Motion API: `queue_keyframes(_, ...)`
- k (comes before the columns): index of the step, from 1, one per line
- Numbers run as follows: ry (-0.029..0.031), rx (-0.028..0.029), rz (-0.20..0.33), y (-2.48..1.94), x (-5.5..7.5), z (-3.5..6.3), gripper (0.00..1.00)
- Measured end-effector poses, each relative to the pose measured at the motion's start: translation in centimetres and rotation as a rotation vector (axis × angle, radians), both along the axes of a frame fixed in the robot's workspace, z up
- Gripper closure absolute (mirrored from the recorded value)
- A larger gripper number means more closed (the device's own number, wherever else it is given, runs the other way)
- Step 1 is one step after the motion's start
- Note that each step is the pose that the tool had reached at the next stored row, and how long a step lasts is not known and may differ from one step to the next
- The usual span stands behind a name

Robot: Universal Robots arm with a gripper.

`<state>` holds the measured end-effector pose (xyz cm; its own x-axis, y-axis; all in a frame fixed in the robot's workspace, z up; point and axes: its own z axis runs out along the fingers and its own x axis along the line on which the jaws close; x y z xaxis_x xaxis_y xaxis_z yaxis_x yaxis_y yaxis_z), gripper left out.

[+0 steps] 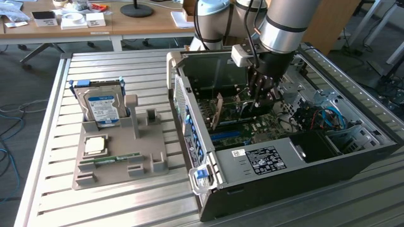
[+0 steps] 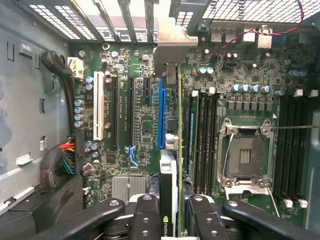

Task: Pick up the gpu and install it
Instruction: 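Insert the gpu into the slot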

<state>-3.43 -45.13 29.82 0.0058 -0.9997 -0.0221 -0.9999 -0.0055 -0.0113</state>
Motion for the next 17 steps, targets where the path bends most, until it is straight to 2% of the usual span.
queue_keyframes(17,-0.0001,0.0001,0.0,0.0,0.0,-0.36,0.73)
